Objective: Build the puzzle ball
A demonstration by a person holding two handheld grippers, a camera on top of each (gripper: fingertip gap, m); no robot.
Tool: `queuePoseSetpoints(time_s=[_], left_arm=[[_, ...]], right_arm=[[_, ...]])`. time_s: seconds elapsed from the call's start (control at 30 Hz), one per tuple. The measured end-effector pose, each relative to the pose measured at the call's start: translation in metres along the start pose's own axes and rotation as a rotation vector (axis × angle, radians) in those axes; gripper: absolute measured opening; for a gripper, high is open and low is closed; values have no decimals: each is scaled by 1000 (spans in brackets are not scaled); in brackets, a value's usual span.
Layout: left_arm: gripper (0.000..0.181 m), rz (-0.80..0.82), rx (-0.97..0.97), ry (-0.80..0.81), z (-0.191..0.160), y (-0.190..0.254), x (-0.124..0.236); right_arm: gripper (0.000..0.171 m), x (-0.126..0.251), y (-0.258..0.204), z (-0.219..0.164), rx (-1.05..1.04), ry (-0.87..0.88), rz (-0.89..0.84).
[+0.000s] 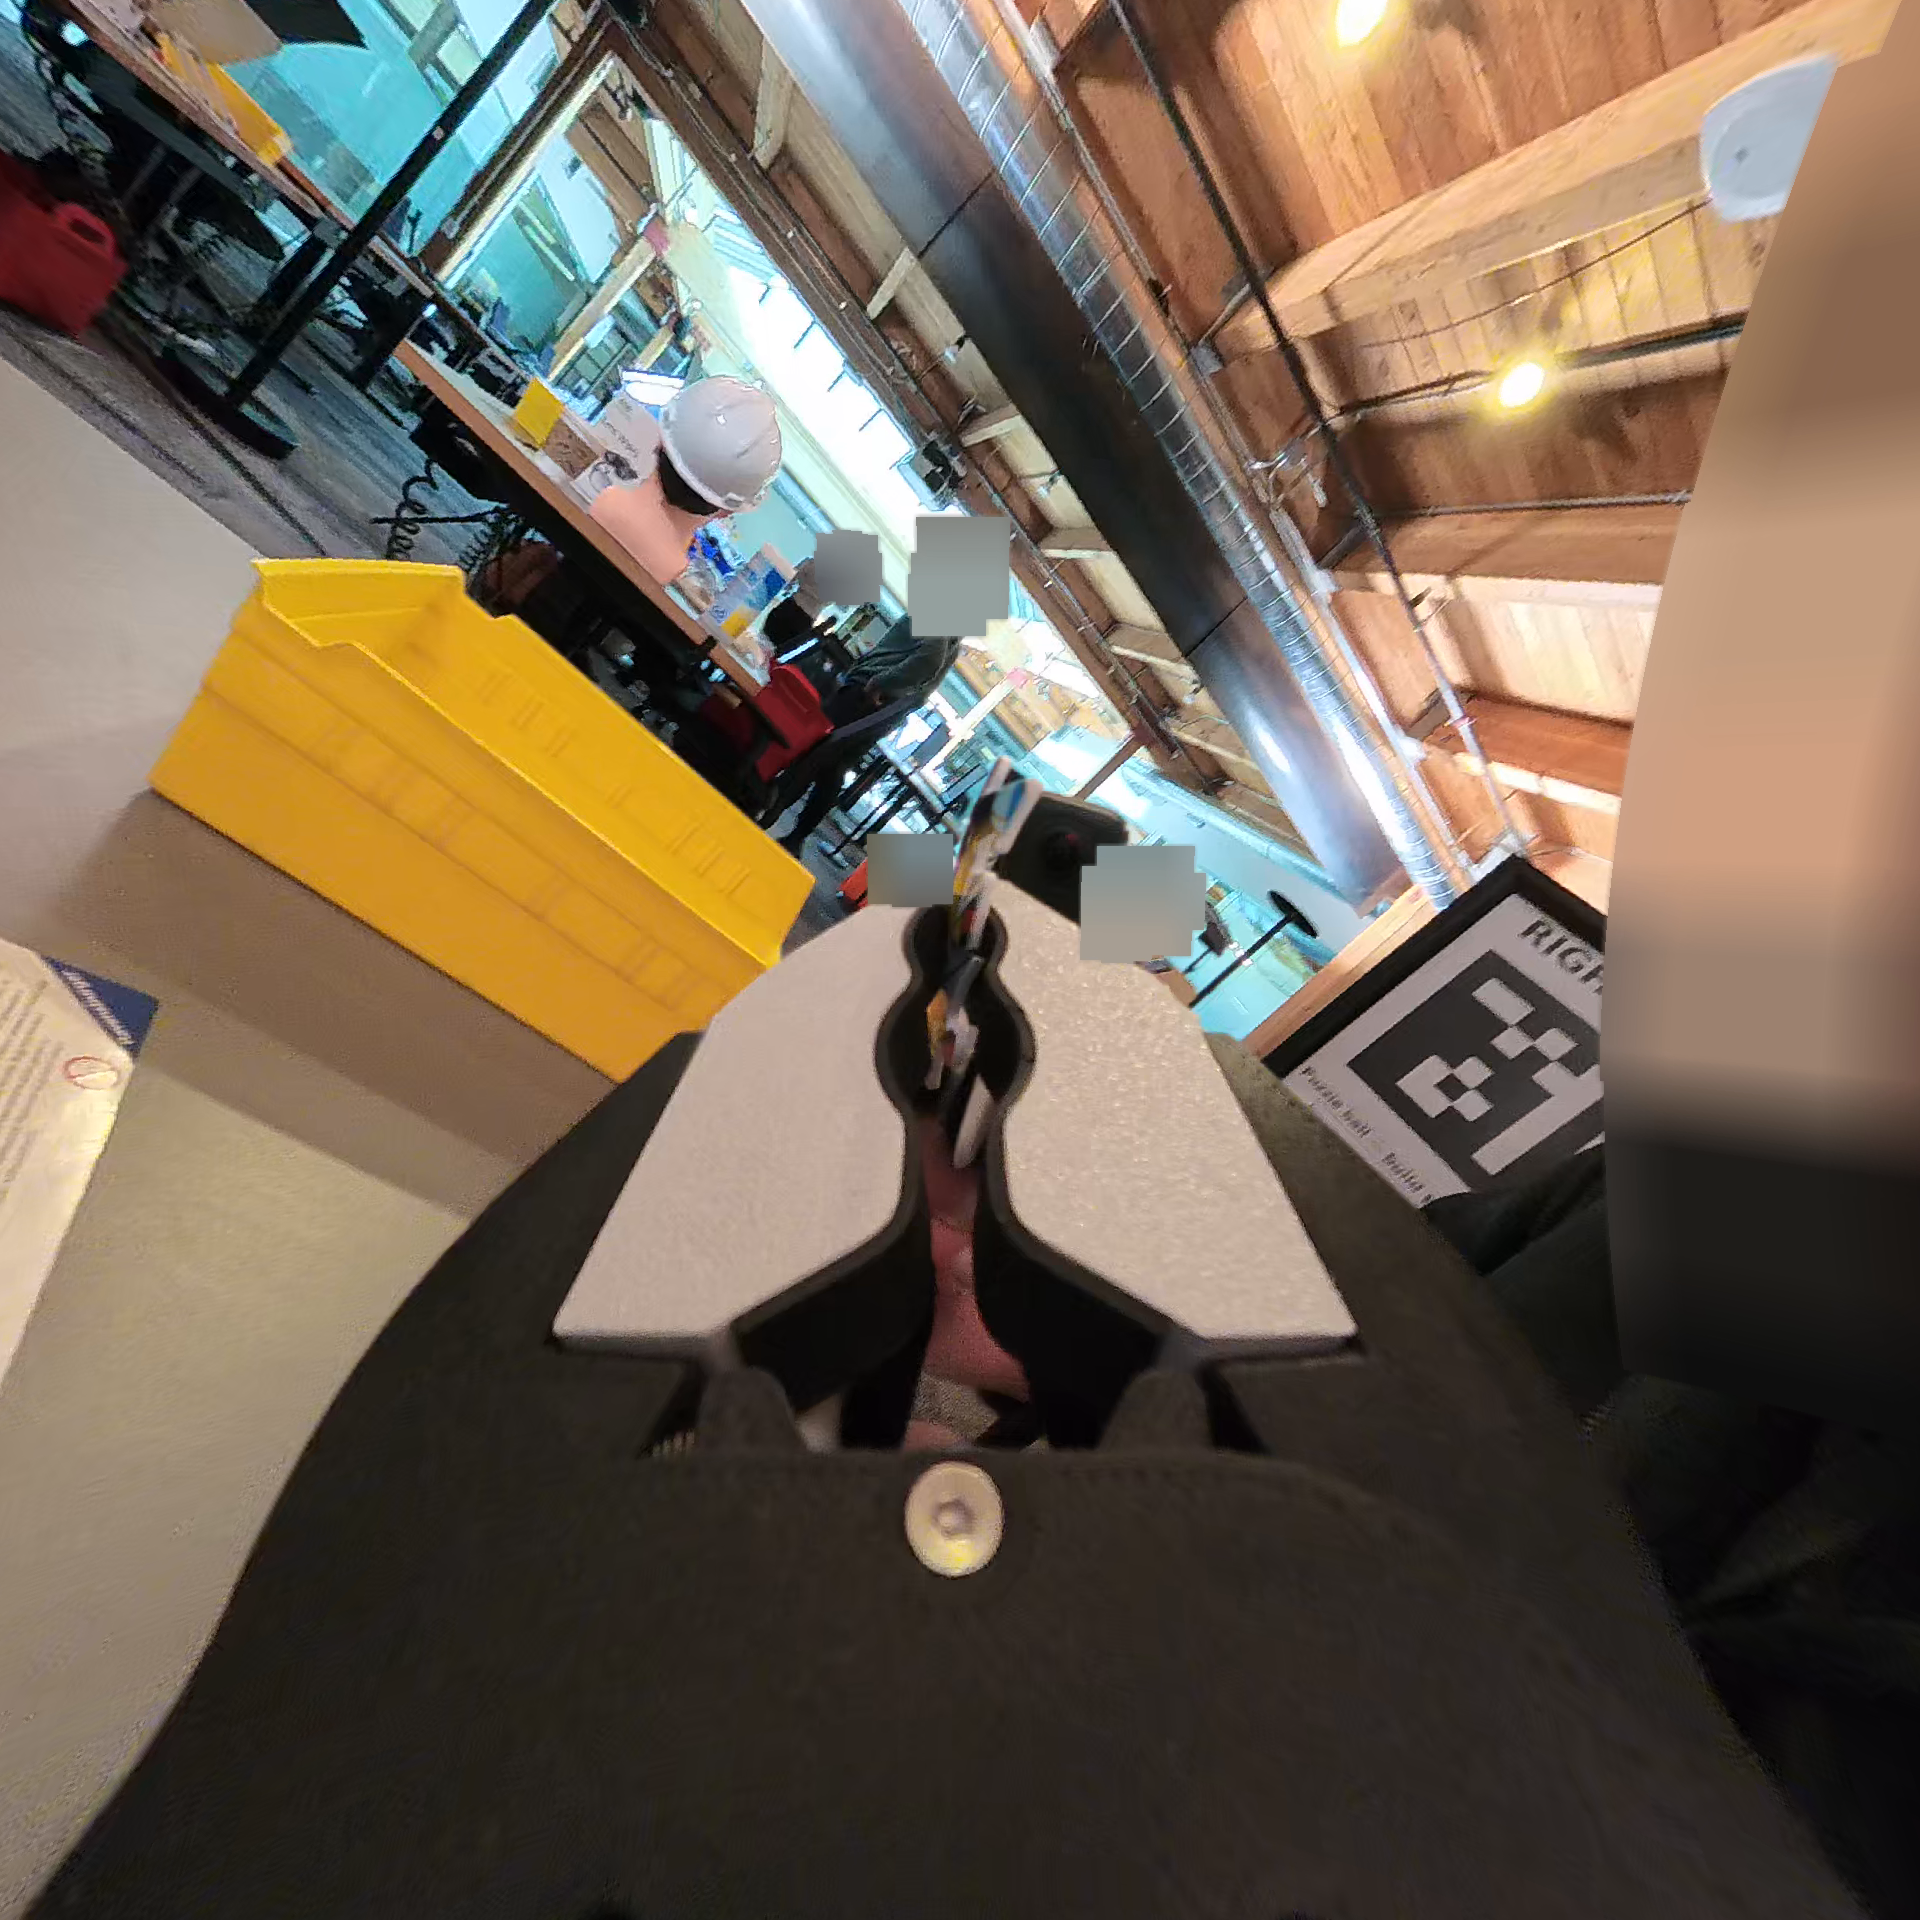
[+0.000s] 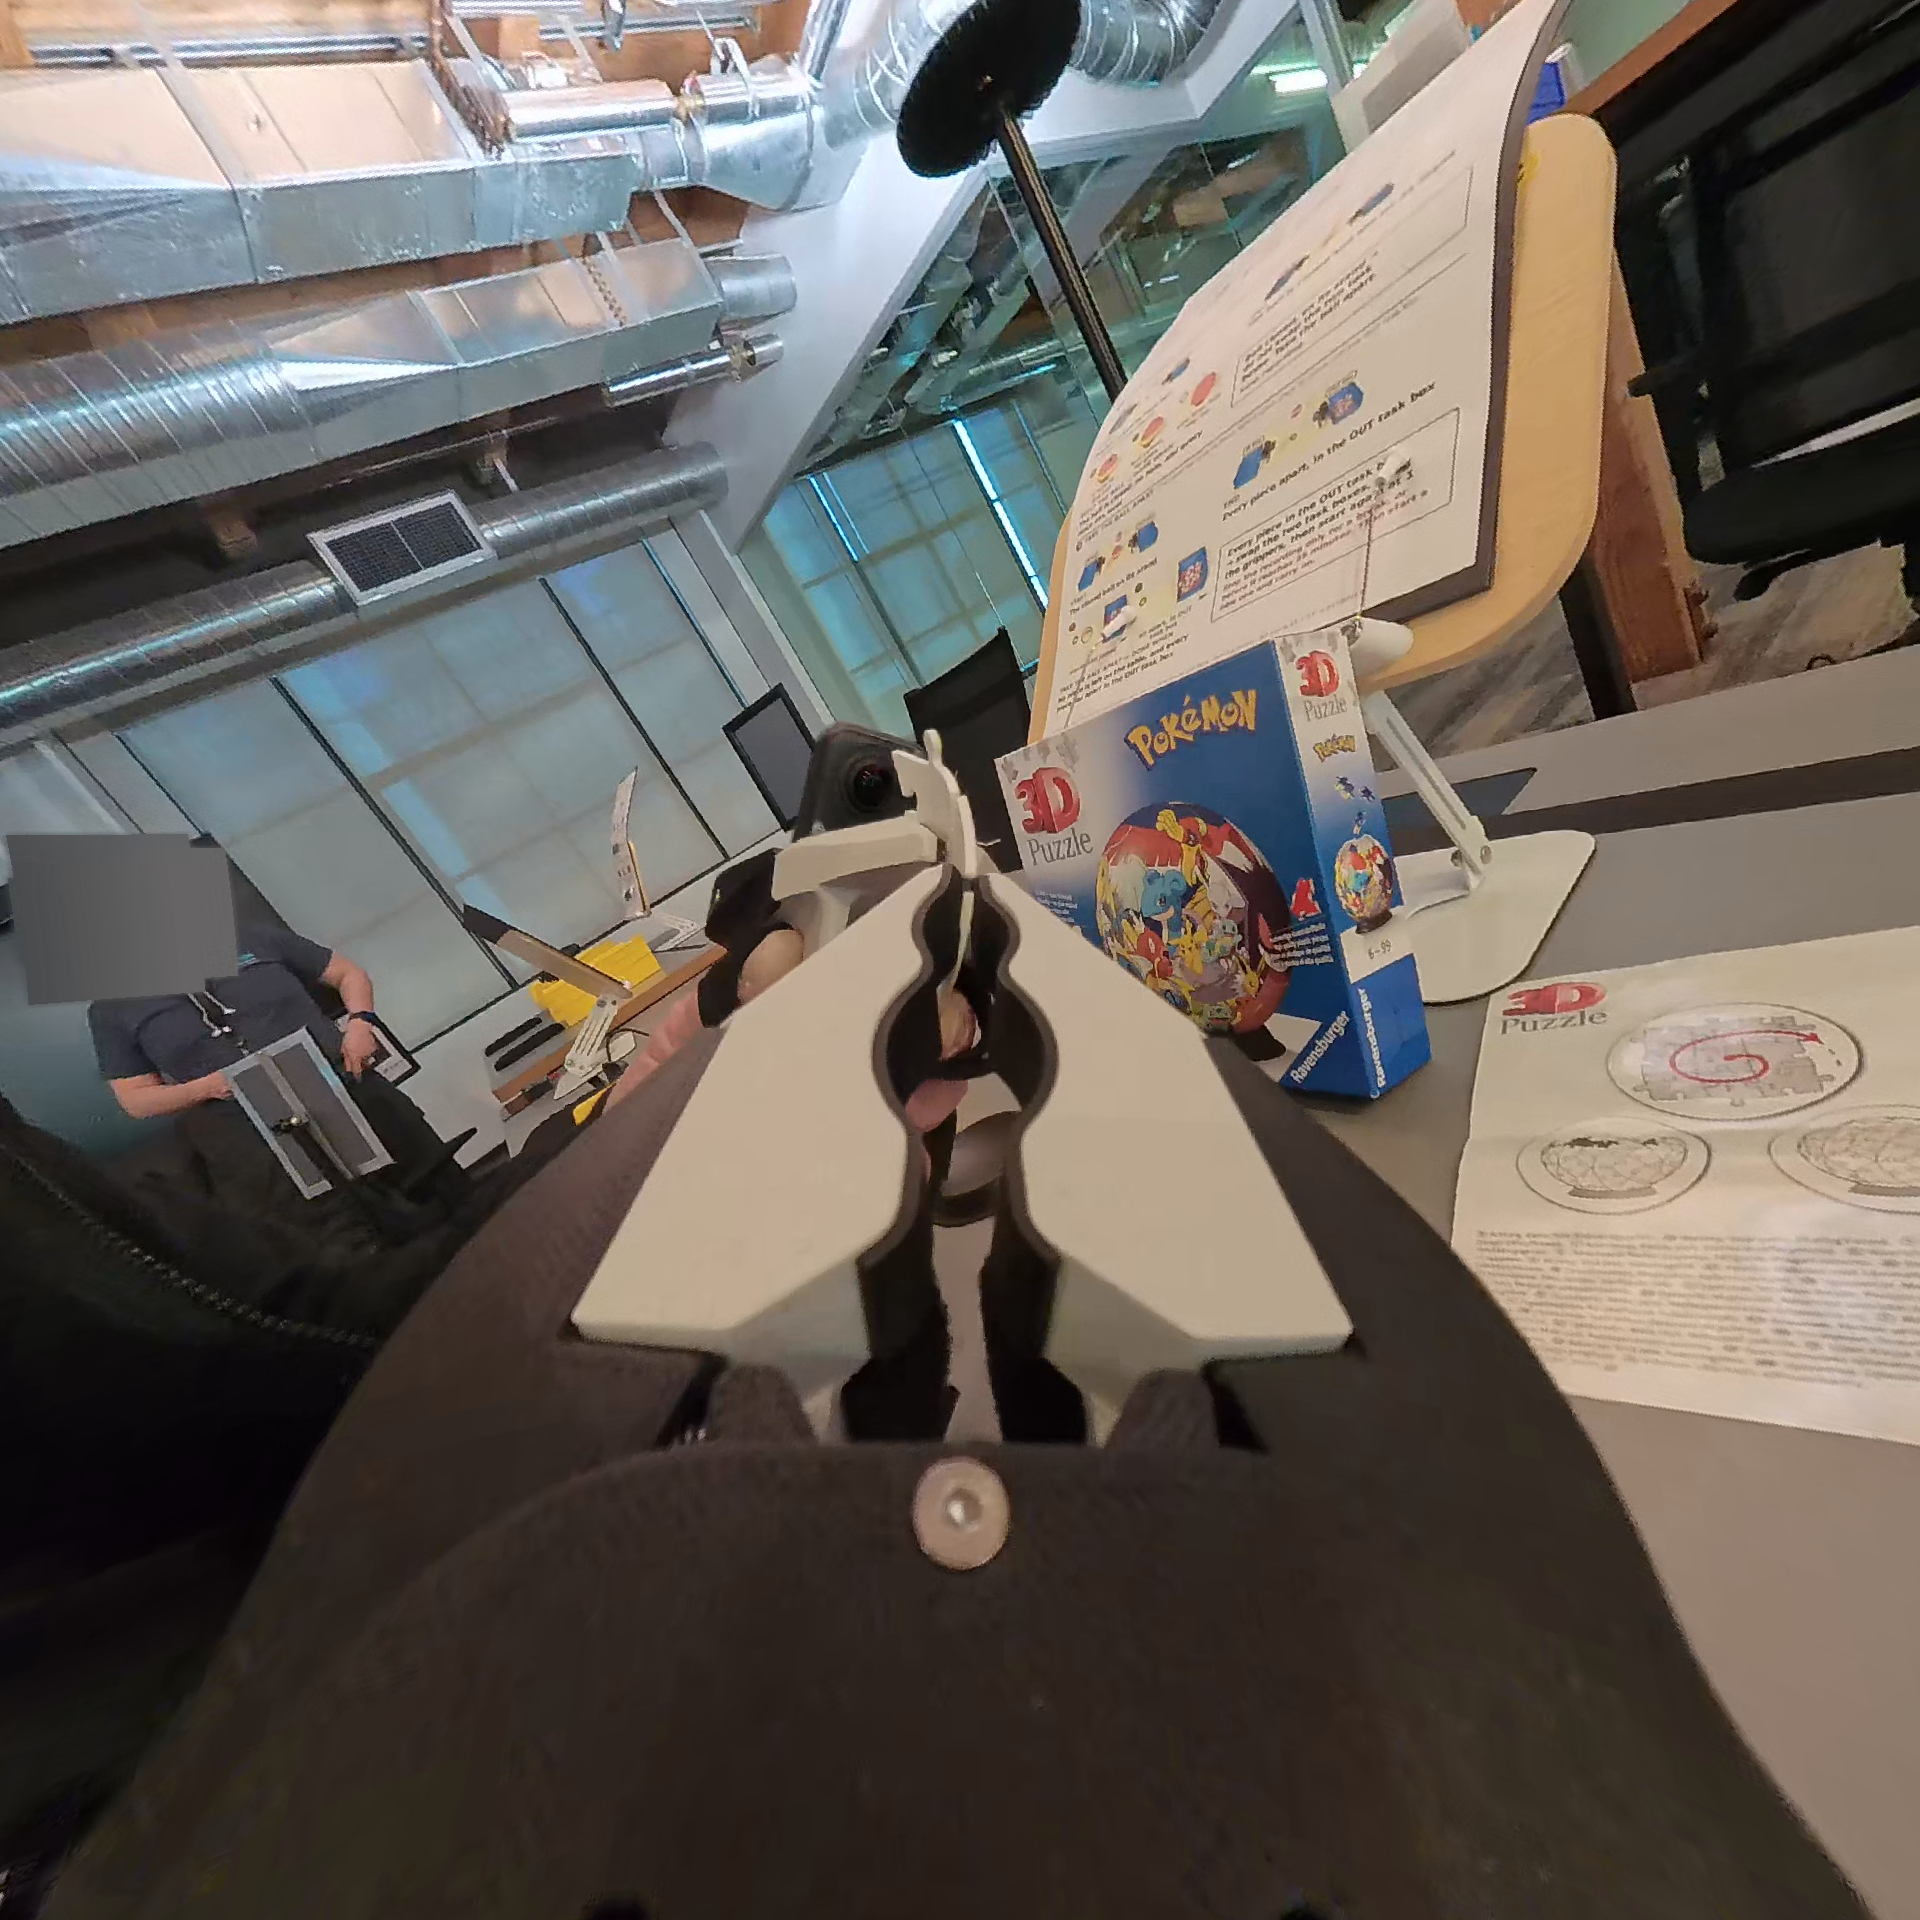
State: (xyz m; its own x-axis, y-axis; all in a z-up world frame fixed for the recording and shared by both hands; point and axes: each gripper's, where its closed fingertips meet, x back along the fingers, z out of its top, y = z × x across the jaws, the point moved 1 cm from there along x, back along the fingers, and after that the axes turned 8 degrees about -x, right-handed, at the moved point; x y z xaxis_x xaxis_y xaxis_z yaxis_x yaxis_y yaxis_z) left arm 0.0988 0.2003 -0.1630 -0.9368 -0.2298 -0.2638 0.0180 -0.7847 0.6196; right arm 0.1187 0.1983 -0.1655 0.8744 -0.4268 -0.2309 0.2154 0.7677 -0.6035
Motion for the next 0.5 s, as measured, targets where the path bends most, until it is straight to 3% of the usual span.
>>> queuePoseSetpoints(time_s=[0.5], left_arm=[[13,-94,47,26,1,8,3]], right_arm=[[0,0,-6,3,71,-37,16]])
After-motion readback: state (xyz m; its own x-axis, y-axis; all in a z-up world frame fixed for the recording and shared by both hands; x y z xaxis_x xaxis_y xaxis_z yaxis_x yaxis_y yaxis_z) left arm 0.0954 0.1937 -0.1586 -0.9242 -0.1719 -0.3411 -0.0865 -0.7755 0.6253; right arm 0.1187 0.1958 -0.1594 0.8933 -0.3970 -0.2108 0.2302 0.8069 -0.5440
